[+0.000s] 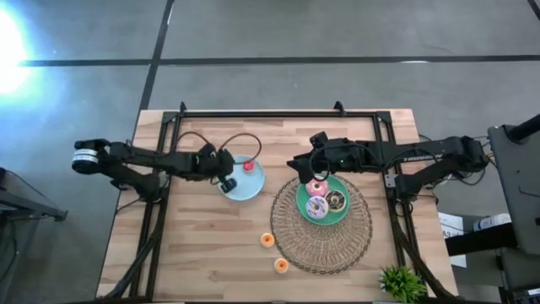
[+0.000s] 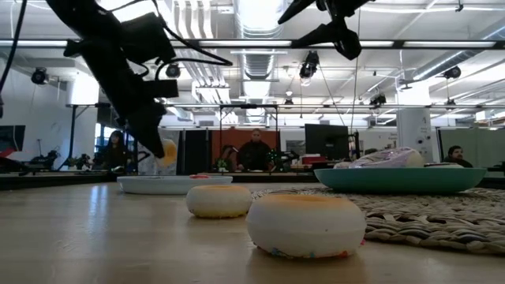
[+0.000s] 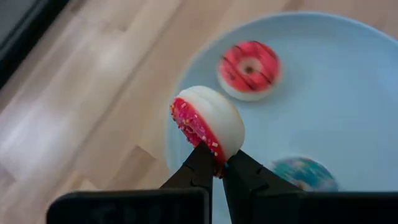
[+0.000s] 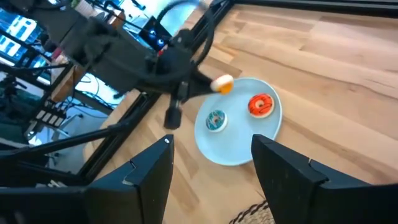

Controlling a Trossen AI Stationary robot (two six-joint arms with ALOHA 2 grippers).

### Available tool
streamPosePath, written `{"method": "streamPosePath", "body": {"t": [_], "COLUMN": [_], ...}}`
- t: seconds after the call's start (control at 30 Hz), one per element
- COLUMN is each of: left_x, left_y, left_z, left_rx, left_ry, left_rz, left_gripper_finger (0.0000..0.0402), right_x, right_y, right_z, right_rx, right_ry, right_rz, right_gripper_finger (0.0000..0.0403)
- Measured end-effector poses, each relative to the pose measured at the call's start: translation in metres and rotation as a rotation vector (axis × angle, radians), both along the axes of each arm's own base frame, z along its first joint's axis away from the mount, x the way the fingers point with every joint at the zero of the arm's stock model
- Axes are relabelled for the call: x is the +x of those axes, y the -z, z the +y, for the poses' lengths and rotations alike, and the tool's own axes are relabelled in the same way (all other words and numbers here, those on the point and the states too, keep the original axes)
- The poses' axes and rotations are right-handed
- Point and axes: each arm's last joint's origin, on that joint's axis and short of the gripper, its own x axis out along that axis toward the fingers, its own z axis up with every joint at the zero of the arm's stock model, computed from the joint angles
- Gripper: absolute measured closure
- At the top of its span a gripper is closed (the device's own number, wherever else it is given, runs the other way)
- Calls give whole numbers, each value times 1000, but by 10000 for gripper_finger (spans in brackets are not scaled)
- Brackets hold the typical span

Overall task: Pick & Place donuts
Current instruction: Put the small dark pink donut onto the blue plate, then put the small yellow donut onto the blue plate

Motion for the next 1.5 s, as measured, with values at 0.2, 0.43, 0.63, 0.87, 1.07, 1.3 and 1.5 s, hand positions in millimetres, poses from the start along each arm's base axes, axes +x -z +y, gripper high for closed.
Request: {"method": "streamPosePath", "body": {"t": [0.2, 0.43, 0.63, 0.87, 1.07, 1.3, 1.5], "left_x": [1, 7, 11, 23, 30, 22, 8], "left_y": [-2, 11, 22, 3, -16, -47, -66], "left_z": [11, 10, 10, 8, 8, -18, -65], "left_rx": [5, -44, -83, -140, -149, -141, -201], "left_ry": [-13, 23, 37, 86, 108, 232, 366], "left_rz": [-10, 44, 93, 13, -41, -78, -187], "left_gripper_finger": [401, 372, 335, 331, 331, 331, 331], "right_x": [1, 1, 1, -1, -1, -3, 7], "right_y": [1, 2, 3, 6, 7, 12, 38], "right_z": [0, 0, 0, 0, 0, 11, 40], "right_rx": [0, -7, -12, -8, -5, -46, 6], "right_ry": [0, -1, 7, 11, 11, -205, -403], "right_rz": [3, 8, 12, 45, 54, 128, 255], "right_gripper_finger": [196, 196, 196, 196, 196, 196, 196]}}
